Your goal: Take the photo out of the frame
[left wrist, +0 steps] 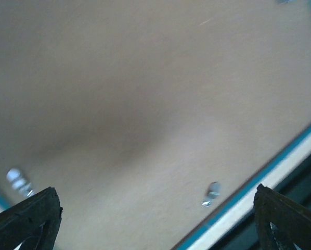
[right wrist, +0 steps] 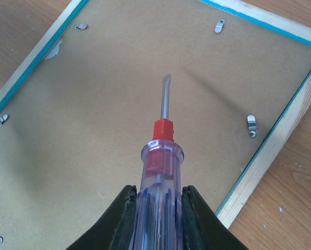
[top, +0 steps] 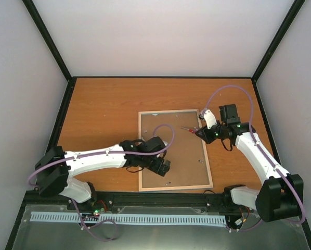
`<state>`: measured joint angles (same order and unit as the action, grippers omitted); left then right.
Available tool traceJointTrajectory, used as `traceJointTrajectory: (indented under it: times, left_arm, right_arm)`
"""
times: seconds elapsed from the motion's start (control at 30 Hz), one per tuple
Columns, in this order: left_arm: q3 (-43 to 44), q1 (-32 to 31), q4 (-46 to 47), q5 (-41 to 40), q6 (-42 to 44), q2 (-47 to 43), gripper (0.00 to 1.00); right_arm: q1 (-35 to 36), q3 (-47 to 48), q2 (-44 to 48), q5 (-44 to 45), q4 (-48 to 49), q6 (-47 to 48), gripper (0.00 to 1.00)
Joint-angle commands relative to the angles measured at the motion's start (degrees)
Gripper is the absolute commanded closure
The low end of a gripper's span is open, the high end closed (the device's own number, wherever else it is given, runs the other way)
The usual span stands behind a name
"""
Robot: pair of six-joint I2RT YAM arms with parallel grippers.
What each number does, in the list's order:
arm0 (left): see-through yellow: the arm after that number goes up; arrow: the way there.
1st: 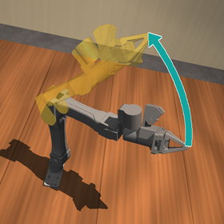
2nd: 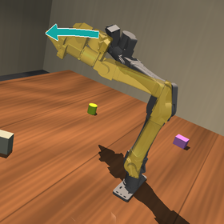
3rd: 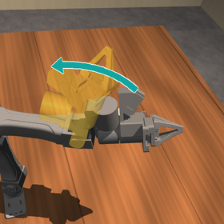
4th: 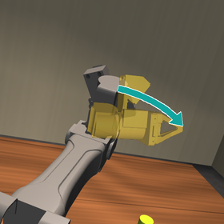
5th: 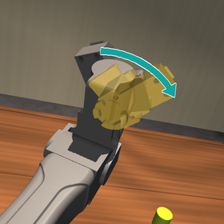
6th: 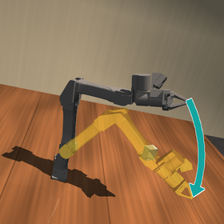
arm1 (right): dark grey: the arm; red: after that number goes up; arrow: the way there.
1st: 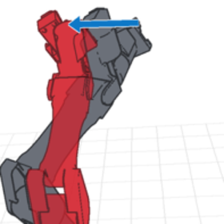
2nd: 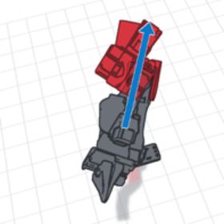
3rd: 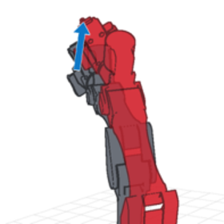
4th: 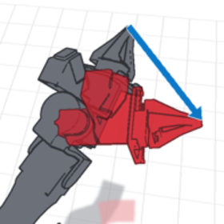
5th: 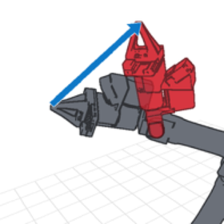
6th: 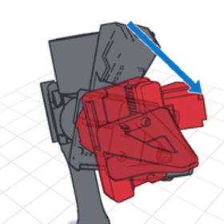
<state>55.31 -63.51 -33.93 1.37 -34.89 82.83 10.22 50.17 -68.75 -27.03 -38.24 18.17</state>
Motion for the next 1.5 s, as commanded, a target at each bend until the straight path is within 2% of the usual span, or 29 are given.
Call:
traceJointTrajectory:
  times: [0.0,0.1,0.23,0.37,0.57,0.67,0.7,0.97,1.2,1.3,1.47]
  left_arm:
    - [-4.1,-0.1,-3.4,-5.4,-9.4,-3.5,0.0]
    - [-7.4,0.2,-2.9,-6.7,-12.2,-7.2,0.0]
    - [-7.5,3.7,-13.7,-11.7,-26.6,-9.1,0.0]
    - [-6.9,6.5,-14.3,-8.6,-22.2,-6.8,0.01]
    - [-7.5,6.7,-11.2,-7.8,-27.2,-5.9,0.23]
    - [-8.3,6.9,-9.2,-5.8,-27.5,-4.4,0.47]
    - [-8.3,7.0,-8.9,-5.2,-27.5,-3.6,0.51]
    - [-8.8,7.0,-7.5,-3.7,-27.6,0.7,0.56]
    - [-8.9,7.1,-4.9,-3.2,-26.8,4.3,0.66]
    - [-9.5,8.0,-4.0,-3.1,-27.4,5.0,0.71]
    - [-11.4,10.1,-1.5,-3.4,-27.6,4.4,0.86]
  right_arm:
    - [-0.4,-0.2,1.0,-0.9,2.4,0.3,0.97]
    - [-0.4,-0.2,0.7,-1.1,2.4,0.4,0.97]
    - [-0.4,-0.2,0.3,-1.8,2.3,0.5,0.97]
    - [-0.4,0.0,0.1,-1.8,2.3,0.6,0.97]
    - [-0.4,-0.3,-0.1,-2.1,2.4,0.5,0.97]
    - [-0.4,-0.2,-0.2,-2.2,2.5,0.3,0.97]
    - [-0.4,-0.2,-0.3,-2.2,2.5,0.3,0.97]
    - [-0.4,-0.3,-0.8,-2.0,2.5,0.3,0.97]
    - [-0.4,-0.1,-0.9,-1.6,2.5,-0.1,0.97]
    - [-0.4,1.7,-1.2,3.5,2.2,-0.8,0.97]
    - [-4.3,7.1,-3.0,12.6,0.2,2.0,0.97]
